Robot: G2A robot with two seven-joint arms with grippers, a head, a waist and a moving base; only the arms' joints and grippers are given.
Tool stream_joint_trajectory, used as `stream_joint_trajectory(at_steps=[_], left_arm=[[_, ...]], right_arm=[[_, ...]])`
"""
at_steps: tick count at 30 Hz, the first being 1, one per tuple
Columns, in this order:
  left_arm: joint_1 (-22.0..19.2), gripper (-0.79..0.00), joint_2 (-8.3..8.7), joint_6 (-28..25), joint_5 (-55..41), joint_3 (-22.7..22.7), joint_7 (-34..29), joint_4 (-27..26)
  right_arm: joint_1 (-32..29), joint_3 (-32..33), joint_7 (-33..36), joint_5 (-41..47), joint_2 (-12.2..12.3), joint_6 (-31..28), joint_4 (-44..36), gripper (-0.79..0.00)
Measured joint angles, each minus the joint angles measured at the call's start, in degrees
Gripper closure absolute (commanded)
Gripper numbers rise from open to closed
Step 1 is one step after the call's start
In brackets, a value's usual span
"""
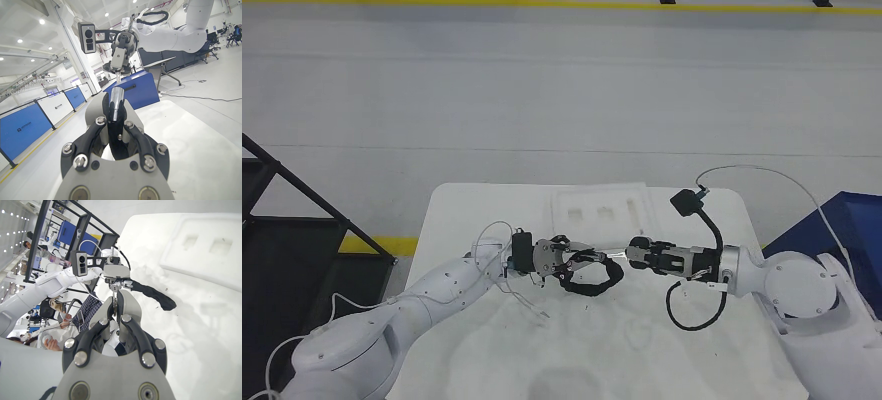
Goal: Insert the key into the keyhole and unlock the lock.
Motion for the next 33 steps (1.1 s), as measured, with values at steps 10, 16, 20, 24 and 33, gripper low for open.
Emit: stream_joint_trajectory(at_steps=[10,16,20,24,33], left_arm=[[-0.2,0.0,-1.11,0.6,-0.6,0.8,0.6,1.8],[-0.3,0.0,-1.41,0.9,-1.7,1.1,0.9,2.7],[-0.3,0.0,-1.48,0.9,-2.3,1.3,0.9,2.9],[-0.4,0.0,-1.55,0.8,-2.7,1.5,0.8,3.0],[-0.6,0.0,-1.68,0.5,-3.2,2.3,0.5,2.7]], right_arm=[[0.9,-1.6,-2.0,-0.3,-0.1,0.9,1.4,0.0],[0.9,-1.9,-2.2,-0.6,-0.1,0.9,1.2,0.0],[1.0,-2.2,-2.5,-0.6,-0.1,0.6,1.0,0.0],[1.1,-2.4,-2.9,-0.7,-0.1,0.3,1.0,0.0],[1.1,-2.7,-4.3,-1.0,-0.1,0.0,1.3,0.0]])
